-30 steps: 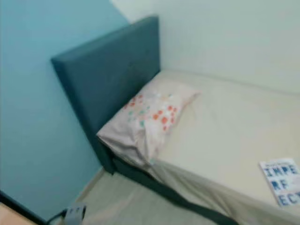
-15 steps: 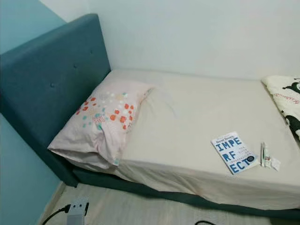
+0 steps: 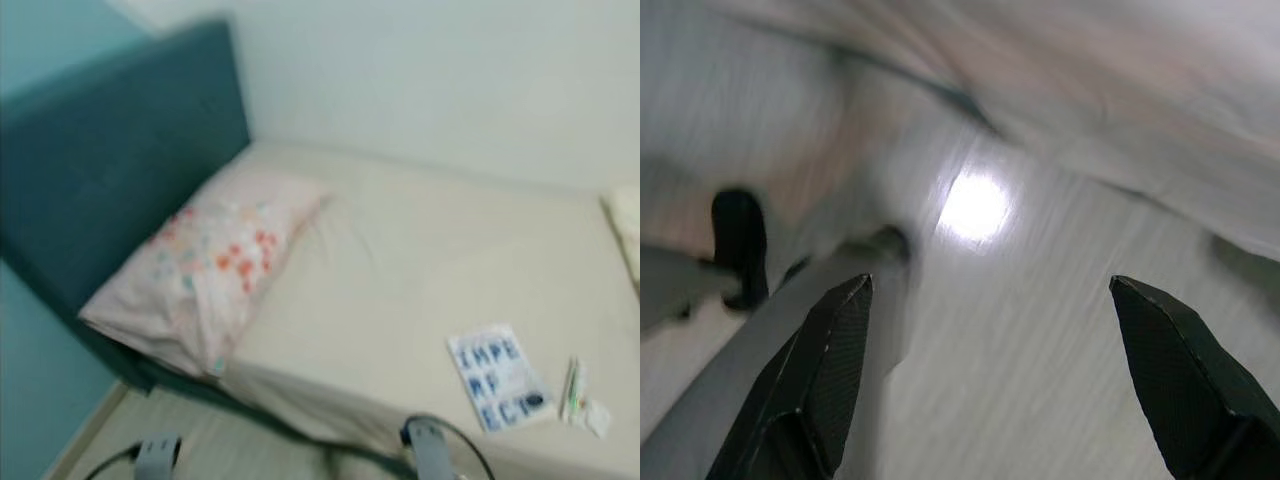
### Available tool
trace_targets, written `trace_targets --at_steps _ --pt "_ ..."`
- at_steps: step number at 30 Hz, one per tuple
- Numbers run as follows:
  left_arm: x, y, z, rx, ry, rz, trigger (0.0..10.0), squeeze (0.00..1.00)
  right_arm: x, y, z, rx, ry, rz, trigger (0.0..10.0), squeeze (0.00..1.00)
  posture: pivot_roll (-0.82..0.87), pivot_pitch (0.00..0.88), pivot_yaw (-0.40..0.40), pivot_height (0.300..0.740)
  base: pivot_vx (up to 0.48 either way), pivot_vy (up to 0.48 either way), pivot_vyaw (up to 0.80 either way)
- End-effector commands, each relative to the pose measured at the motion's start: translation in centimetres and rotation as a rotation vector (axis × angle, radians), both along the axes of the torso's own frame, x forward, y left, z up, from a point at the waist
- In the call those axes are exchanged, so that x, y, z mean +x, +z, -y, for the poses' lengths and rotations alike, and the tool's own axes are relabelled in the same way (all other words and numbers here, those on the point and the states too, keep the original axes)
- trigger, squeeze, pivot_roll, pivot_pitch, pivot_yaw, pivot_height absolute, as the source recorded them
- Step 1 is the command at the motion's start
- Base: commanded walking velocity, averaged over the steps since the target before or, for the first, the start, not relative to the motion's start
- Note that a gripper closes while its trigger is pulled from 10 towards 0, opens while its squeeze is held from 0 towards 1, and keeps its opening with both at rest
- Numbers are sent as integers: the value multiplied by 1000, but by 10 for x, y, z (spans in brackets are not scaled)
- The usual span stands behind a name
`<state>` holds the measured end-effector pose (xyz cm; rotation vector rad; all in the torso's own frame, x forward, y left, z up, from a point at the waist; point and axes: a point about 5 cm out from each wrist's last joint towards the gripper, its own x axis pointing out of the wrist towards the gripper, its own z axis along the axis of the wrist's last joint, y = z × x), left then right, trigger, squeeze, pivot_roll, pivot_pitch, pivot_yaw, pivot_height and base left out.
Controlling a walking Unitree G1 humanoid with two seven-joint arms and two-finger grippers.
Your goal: Clean up the room
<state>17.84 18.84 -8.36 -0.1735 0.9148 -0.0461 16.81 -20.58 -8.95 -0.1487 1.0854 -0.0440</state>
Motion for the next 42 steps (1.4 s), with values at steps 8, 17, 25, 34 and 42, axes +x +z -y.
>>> trace_targets --at_steps 8,17,25,34,42 --pt "-7 -4 2 -13 18 -22 10000 0 -21 1 38 -30 -38 -4 10000 0 -74 78 10 737 0 -330 391" --pt "-8 -4 3 -19 42 -19 10000 0 -12 7 50 -58 -240 65 10000 0 -78 84 12 737 0 0 0" --pt "-4 -2 1 -20 54 12 10000 0 9 23 68 130 -577 267 10000 0 -78 88 17 717 0 0 0" --pt "16 11 -9 29 69 117 10000 0 25 42 91 271 -837 457 10000 0 -81 89 16 687 0 0 0" --pt "39 28 -19 10 106 246 10000 0 44 59 100 348 -911 584 10000 0 -78 90 22 647 0 0 0"
